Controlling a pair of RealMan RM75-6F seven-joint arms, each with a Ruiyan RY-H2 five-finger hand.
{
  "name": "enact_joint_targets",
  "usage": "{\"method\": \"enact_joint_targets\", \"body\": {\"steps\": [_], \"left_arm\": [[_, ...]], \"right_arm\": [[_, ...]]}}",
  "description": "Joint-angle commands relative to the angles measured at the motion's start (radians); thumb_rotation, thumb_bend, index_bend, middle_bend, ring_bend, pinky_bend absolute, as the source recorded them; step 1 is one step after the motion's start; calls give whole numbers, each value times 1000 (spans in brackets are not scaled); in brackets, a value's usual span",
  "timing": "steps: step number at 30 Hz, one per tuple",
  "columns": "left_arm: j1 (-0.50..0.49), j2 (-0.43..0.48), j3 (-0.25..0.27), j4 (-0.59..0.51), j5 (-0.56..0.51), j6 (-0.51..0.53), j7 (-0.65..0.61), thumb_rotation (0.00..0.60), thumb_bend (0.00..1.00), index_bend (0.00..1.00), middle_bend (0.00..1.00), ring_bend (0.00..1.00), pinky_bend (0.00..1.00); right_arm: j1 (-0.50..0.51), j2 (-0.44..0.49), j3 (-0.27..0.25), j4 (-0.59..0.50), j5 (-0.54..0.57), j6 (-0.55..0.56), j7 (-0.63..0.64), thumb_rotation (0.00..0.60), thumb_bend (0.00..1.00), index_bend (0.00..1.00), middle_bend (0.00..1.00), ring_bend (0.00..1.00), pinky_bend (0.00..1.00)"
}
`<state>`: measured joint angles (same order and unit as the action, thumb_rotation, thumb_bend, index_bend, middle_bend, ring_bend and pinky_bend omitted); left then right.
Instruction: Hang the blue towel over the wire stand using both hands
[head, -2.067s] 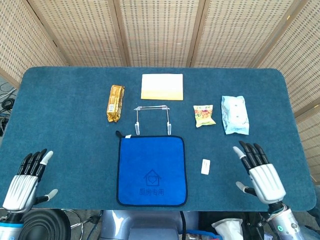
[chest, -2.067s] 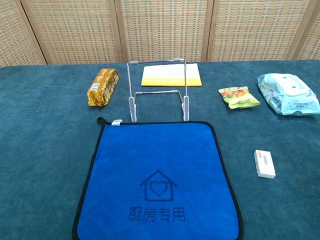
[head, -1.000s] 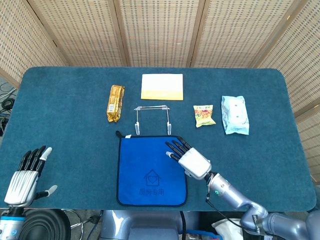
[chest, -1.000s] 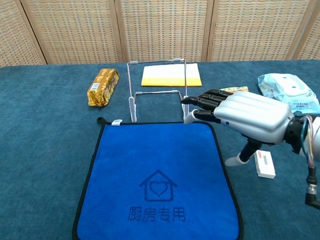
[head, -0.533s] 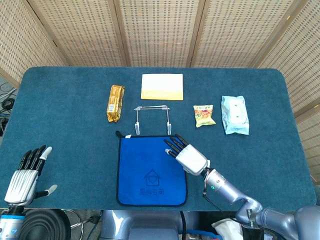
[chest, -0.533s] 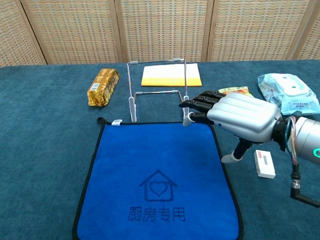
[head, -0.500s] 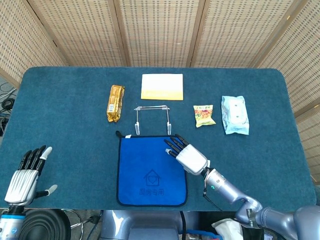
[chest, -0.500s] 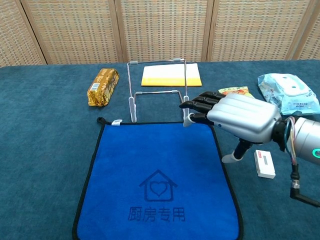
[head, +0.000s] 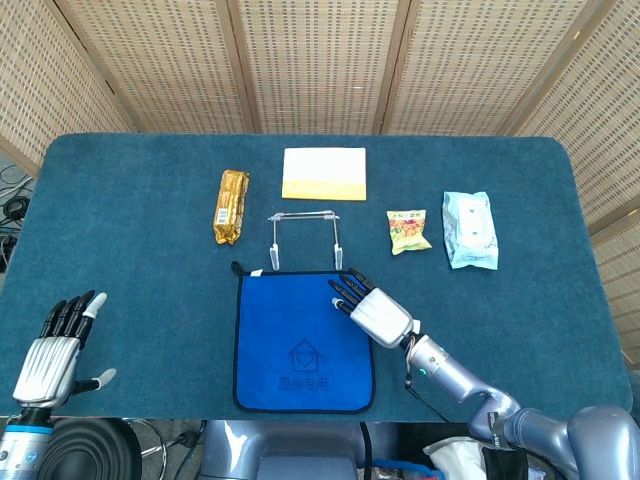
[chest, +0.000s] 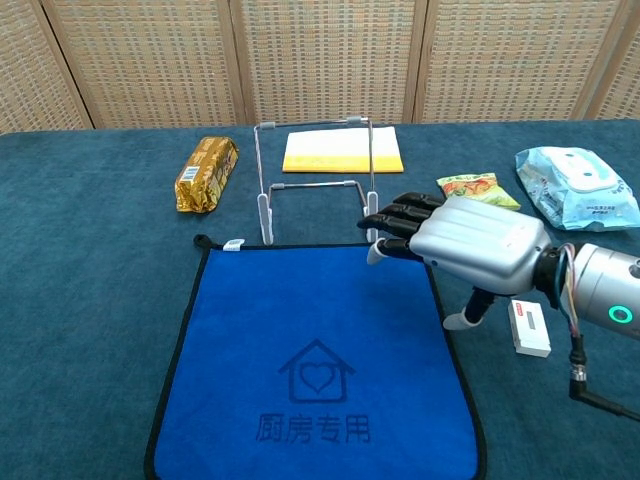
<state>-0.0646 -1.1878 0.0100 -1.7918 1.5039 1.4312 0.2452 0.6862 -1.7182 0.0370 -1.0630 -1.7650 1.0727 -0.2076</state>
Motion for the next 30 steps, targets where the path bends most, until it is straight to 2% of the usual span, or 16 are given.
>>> {"method": "enact_joint_targets", "body": {"steps": [1, 12, 20, 25, 27, 30], "left_arm": [[0, 0, 0, 0, 1, 1, 1, 600, 27, 0, 0, 0, 0], [-1, 4, 3, 0, -4, 2, -7, 600, 27, 0, 0, 0, 0], [-3, 4, 4, 0, -6, 1, -10, 600, 27, 0, 0, 0, 0], [-4, 5, 4, -1, -8, 0, -12, 600, 28, 0, 0, 0, 0], [-5, 5, 4, 0, -9, 0, -12, 600, 28, 0, 0, 0, 0], [-5, 5, 4, 0, -10, 0, -14, 600, 27, 0, 0, 0, 0]], "right_arm": [[3, -3, -3, 3, 4, -1, -3, 600, 0, 216, 51, 0, 42], [22, -39, -20, 13, 22, -11, -21, 600, 0, 216, 51, 0, 42], [30, -64, -3, 8, 55, -9, -19, 600, 0, 222, 51, 0, 47], [33, -77, 7, 7, 79, -9, -8, 600, 1, 259, 56, 0, 49], [35, -80, 10, 7, 86, -12, -7, 600, 33, 267, 57, 0, 49], [37, -82, 14, 3, 93, -10, -3, 600, 162, 294, 60, 0, 48]]}}
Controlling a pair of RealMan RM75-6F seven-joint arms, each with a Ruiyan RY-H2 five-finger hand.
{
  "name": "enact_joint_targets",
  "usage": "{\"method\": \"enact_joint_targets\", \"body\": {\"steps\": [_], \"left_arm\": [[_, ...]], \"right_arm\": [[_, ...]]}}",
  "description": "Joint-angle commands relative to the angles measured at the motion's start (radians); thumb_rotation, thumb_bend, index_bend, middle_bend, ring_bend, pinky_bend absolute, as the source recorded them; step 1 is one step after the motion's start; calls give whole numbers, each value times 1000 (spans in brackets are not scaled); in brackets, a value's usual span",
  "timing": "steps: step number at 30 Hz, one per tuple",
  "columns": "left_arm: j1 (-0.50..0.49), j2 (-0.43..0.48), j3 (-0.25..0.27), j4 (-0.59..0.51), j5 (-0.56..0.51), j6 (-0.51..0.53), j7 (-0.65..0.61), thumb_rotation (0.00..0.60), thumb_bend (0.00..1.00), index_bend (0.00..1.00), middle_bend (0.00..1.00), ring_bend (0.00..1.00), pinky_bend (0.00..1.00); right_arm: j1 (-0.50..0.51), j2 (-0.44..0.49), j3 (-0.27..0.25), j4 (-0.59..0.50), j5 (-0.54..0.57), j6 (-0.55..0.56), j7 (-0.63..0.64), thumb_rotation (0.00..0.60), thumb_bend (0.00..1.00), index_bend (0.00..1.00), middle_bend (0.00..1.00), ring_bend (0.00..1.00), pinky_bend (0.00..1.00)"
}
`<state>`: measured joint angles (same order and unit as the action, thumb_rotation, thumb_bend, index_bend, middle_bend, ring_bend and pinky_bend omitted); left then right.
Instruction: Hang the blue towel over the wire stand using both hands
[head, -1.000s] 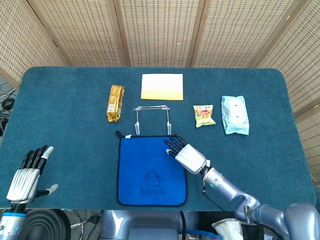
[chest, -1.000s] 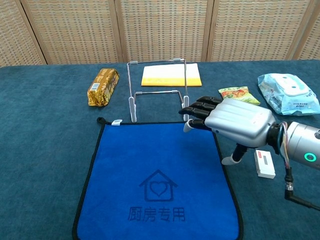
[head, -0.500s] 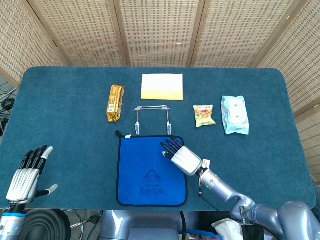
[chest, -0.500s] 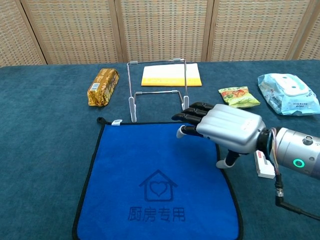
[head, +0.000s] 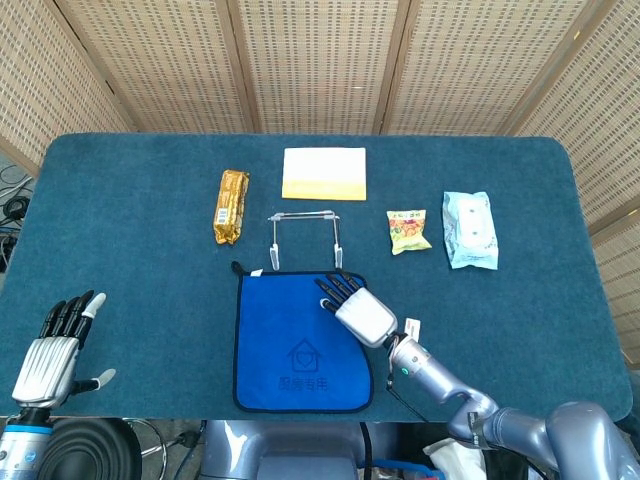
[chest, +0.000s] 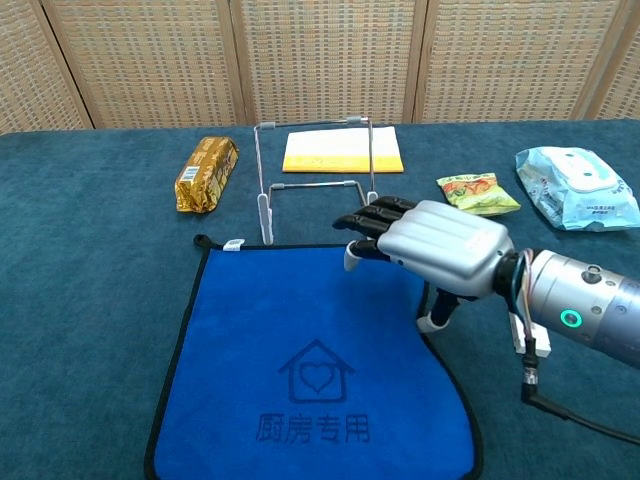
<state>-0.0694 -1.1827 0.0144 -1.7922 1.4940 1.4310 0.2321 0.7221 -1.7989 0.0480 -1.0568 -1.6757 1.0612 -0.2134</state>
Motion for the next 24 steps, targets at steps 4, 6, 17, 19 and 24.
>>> {"method": "enact_joint_targets", "body": {"steps": [4, 6, 17, 19, 24], "left_arm": [[-1, 0, 0, 1, -2, -1, -2, 600, 28, 0, 0, 0, 0], [-2, 0, 0, 1, -3, -3, -2, 600, 27, 0, 0, 0, 0], [-4, 2, 2, 1, -5, -6, -9, 600, 28, 0, 0, 0, 0], [-6, 2, 1, 2, -7, -9, -11, 600, 28, 0, 0, 0, 0], [-12, 1, -4, 5, -12, -15, -12, 600, 28, 0, 0, 0, 0]], "right_arm": [[1, -2, 7, -17, 17, 3, 21, 600, 317, 318, 64, 0, 48], [1, -2, 7, -25, 21, 3, 31, 600, 372, 329, 66, 0, 48], [5, -19, -5, -28, 28, 2, 56, 600, 440, 493, 73, 0, 51], [6, -22, -4, -23, 29, 3, 56, 600, 439, 549, 74, 0, 54], [7, -26, -4, -16, 33, 6, 59, 600, 470, 636, 76, 0, 54]]}}
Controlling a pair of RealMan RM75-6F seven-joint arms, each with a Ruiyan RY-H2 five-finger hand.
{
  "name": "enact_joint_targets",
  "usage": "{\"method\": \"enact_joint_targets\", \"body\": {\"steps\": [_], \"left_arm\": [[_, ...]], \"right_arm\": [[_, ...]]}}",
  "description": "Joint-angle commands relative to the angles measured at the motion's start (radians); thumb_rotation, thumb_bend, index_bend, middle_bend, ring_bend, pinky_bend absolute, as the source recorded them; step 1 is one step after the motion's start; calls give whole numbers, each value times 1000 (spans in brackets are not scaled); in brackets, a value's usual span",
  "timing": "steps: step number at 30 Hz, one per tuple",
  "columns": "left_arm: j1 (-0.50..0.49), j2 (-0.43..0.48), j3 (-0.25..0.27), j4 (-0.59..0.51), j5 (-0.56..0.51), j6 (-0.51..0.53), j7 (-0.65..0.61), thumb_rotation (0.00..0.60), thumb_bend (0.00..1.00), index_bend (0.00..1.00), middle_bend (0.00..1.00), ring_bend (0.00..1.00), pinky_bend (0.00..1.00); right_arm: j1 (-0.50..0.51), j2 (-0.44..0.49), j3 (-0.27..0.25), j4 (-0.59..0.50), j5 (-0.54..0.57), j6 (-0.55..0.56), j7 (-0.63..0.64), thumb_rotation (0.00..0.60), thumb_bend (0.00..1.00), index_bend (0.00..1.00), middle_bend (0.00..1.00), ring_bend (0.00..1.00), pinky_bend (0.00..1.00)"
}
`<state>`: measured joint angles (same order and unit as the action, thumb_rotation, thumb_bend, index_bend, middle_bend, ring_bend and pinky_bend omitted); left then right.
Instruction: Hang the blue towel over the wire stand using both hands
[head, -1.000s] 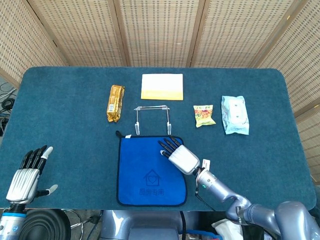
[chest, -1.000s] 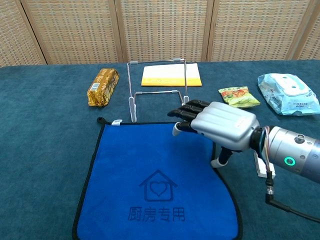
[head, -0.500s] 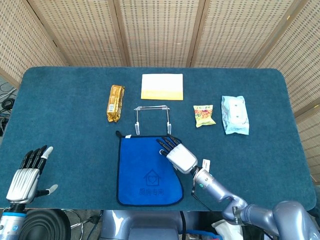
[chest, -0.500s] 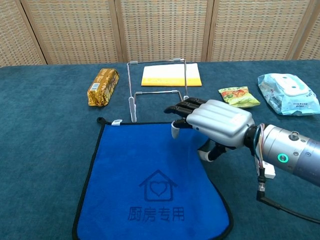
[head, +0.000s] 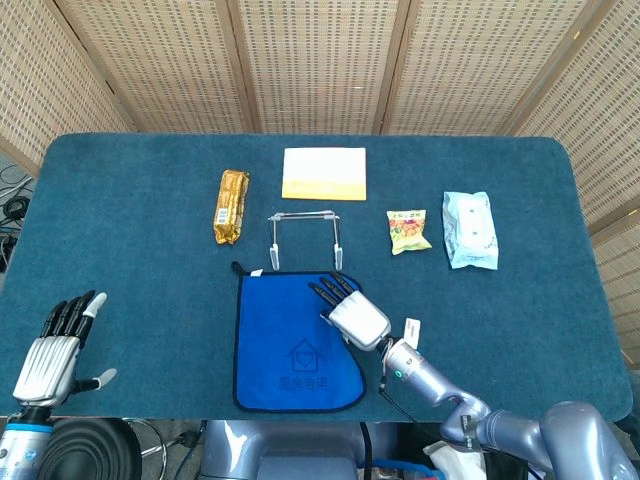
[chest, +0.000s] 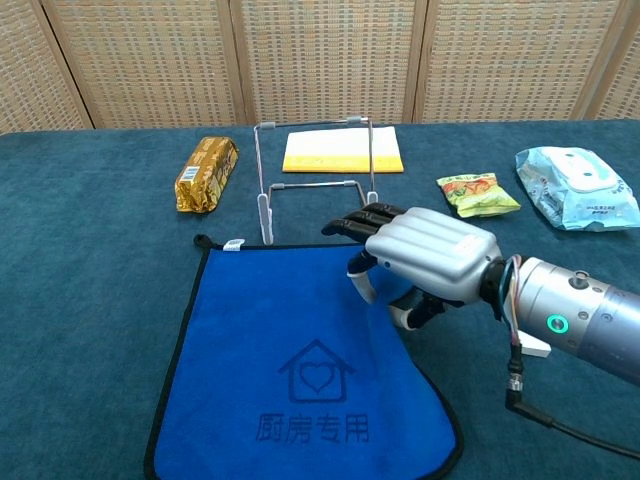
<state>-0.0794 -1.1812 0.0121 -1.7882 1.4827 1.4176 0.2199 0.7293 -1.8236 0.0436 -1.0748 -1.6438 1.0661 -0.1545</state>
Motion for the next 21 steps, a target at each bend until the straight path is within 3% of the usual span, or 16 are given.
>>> {"method": "enact_joint_targets", "body": {"steps": [1, 10, 14, 21], "left_arm": [[-4, 0, -3, 2, -2, -3, 1, 600, 29, 0, 0, 0, 0], [-60, -14, -30, 51, 25, -45, -3, 600, 56, 0, 0, 0, 0], [-148, -73, -27, 264, 211, -48, -142, 600, 82, 0, 0, 0, 0], [-265, -169, -19, 521, 355, -67, -216, 600, 99, 0, 0, 0, 0]], "right_arm": [[0, -1, 0, 3, 2, 2, 1, 600, 495, 645, 77, 0, 54], [-1, 4, -7, 3, 6, 6, 8, 600, 569, 658, 78, 0, 56], [2, 13, -3, -11, 7, 10, 15, 600, 569, 659, 78, 0, 56], [3, 20, -3, -24, 11, 11, 18, 600, 569, 659, 82, 0, 56]]}}
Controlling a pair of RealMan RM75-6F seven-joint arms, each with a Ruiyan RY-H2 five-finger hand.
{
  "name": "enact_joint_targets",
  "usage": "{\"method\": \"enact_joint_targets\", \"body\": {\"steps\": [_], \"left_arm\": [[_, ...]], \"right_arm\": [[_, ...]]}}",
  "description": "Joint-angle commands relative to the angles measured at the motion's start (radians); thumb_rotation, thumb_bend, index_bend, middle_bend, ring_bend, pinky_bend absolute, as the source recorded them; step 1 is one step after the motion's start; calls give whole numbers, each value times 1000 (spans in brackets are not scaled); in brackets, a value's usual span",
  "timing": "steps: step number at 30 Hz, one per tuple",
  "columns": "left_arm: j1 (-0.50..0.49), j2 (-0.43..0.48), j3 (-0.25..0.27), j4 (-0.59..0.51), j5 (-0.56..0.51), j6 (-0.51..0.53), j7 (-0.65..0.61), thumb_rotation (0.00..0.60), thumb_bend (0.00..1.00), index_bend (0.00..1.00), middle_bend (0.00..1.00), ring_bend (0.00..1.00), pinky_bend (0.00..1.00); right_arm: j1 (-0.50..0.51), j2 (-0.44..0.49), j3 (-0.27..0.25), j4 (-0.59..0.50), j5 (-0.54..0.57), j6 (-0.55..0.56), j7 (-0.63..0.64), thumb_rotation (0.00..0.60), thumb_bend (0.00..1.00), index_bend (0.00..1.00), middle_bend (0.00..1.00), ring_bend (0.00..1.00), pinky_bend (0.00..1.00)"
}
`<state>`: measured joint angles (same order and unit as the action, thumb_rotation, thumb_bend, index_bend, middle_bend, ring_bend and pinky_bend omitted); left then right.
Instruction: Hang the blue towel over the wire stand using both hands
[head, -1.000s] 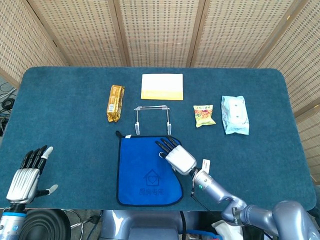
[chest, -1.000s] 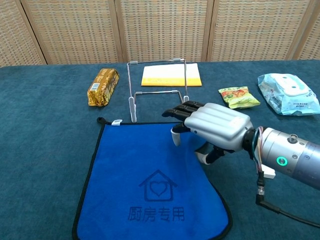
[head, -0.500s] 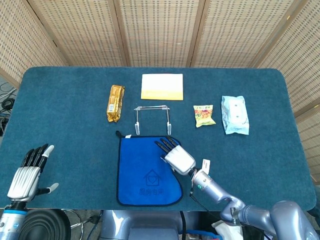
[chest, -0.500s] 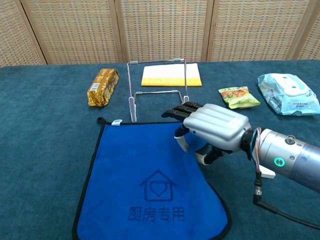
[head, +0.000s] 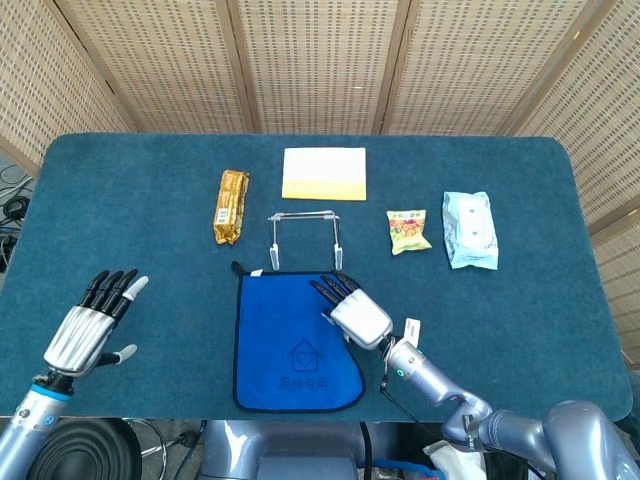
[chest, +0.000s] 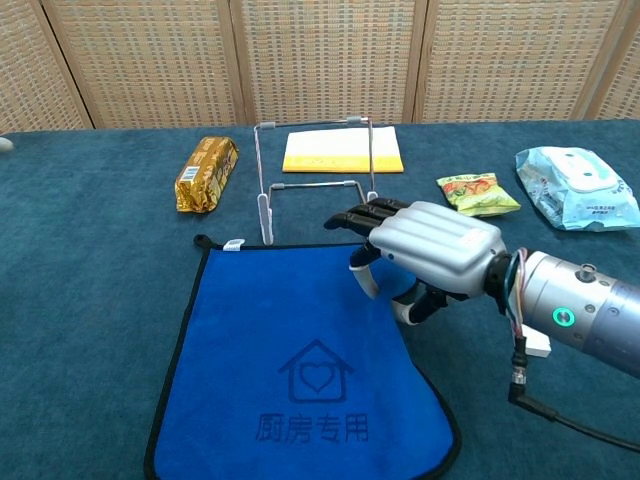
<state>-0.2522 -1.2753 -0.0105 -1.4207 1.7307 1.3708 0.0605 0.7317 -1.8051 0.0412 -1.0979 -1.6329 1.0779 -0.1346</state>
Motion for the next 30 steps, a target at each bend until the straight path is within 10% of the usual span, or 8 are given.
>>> {"method": "enact_joint_targets", "body": {"steps": [1, 12, 30], "left_arm": [[-124, -101, 3, 201, 132, -30, -68, 600, 102, 0, 0, 0, 0], [-282, -280, 47, 517, 280, 39, -167, 600, 155, 122, 0, 0, 0], [-392, -461, 110, 673, 266, -24, -185, 600, 176, 191, 0, 0, 0]], "right_arm": [[0, 3, -2, -3, -1, 0, -1, 600, 569, 659, 83, 0, 56], [5, 11, -5, -6, -2, 1, 6, 600, 569, 659, 82, 0, 56], [4, 13, -6, 6, 0, 12, -13, 600, 620, 659, 82, 0, 57]]}}
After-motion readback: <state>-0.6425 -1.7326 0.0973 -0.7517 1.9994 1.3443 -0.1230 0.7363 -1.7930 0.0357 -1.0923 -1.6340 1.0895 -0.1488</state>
